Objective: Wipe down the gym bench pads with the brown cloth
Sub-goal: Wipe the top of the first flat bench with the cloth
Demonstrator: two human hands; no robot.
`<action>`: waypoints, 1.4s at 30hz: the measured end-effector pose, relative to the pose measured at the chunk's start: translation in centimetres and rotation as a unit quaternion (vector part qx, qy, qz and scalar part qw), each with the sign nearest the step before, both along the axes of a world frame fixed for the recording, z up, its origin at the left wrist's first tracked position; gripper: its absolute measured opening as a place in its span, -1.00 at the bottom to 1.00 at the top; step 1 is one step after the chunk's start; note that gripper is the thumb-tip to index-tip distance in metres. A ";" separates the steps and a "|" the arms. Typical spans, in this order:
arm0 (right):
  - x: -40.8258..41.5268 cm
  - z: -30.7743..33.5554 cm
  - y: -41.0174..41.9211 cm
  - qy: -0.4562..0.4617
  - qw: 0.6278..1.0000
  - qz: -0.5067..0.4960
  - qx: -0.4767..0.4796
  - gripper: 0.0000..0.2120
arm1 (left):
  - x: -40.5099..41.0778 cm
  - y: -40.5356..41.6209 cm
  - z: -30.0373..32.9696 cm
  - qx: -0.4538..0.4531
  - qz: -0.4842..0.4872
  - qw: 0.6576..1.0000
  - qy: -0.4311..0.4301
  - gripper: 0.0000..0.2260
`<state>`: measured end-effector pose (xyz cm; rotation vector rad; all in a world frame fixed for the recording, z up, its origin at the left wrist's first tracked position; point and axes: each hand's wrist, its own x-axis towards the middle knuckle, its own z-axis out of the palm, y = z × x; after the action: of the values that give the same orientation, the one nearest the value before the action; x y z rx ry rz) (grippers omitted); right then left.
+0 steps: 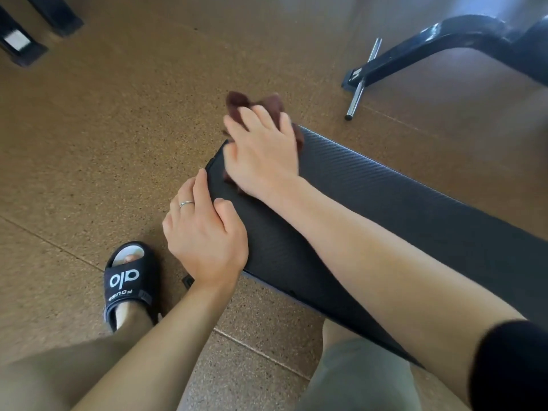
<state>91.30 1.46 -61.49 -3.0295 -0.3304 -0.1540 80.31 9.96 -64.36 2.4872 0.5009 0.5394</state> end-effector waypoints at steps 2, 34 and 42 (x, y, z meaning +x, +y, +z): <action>1.6 0.2 2.7 0.006 0.999 0.037 -0.019 -0.48 | 0.0 0.1 -0.1 0.000 -0.005 1.000 0.005 -0.46; -11.0 0.2 -6.0 0.020 0.999 -0.039 -0.003 -0.44 | -0.3 -0.2 0.1 0.008 0.008 1.000 0.020 -0.40; -12.0 0.1 -10.0 0.033 0.999 0.018 0.030 -0.41 | -0.2 -0.3 0.7 -0.003 0.009 0.999 0.045 -0.42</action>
<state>79.25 -8.59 -61.37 -2.9591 -0.3675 -0.0613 80.11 9.68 -63.64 2.5130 0.5585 0.4332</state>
